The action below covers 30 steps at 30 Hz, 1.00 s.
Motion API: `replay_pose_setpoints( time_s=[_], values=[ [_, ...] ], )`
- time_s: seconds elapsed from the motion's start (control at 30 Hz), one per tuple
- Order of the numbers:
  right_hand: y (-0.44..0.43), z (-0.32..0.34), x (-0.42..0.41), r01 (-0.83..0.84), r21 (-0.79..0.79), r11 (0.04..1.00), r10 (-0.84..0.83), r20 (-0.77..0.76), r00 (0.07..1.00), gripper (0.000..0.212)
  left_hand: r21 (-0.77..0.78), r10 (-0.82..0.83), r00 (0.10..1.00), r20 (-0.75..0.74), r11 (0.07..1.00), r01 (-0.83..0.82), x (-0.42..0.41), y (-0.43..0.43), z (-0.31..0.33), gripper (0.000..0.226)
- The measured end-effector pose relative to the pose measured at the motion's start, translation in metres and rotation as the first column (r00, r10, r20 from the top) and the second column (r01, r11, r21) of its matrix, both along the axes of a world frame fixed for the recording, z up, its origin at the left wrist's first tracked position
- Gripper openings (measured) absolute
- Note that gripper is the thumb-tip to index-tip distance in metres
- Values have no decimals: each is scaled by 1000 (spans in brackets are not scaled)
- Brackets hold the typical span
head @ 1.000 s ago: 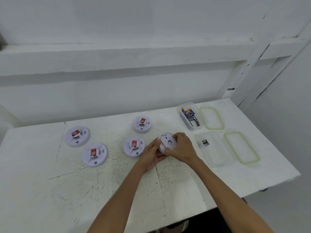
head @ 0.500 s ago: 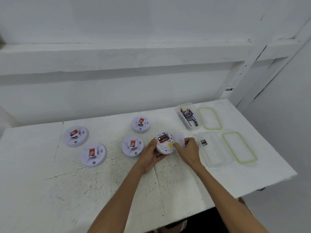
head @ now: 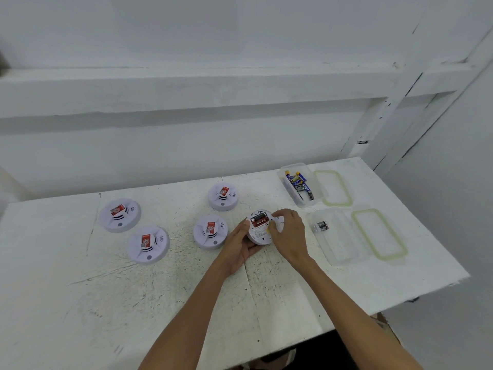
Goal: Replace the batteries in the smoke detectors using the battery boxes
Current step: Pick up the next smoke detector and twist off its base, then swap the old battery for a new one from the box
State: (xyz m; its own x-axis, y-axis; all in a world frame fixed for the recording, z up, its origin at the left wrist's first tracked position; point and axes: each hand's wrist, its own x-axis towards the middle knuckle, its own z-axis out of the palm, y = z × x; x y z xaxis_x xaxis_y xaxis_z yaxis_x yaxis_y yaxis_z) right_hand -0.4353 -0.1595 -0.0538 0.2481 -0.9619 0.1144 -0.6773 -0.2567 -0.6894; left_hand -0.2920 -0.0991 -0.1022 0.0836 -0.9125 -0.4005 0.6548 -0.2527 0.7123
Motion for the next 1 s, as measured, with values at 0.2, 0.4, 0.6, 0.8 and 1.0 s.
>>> replay_pose_setpoints(
  time_s=[0.2,0.4,0.6,0.8,1.0],
  values=[
    [1,5,10,4,102,995,-2,-24,1000,23,3,-2,1000,-13,1000,2,1,0,-2,42],
    [1,8,12,-1,120,993,7,-51,999,24,9,-1,1000,-26,1000,2,3,-1,-4,42],
    [-4,15,17,13,101,995,1,-134,991,21,21,-8,999,-35,1000,9,5,0,-7,43],
    [-18,23,24,62,208,976,-23,-185,983,32,28,-7,1000,-29,1000,8,5,0,-11,43],
    [-10,21,22,115,215,970,-99,-87,991,26,29,-26,1000,-4,999,26,5,-1,-12,46]
  ],
)
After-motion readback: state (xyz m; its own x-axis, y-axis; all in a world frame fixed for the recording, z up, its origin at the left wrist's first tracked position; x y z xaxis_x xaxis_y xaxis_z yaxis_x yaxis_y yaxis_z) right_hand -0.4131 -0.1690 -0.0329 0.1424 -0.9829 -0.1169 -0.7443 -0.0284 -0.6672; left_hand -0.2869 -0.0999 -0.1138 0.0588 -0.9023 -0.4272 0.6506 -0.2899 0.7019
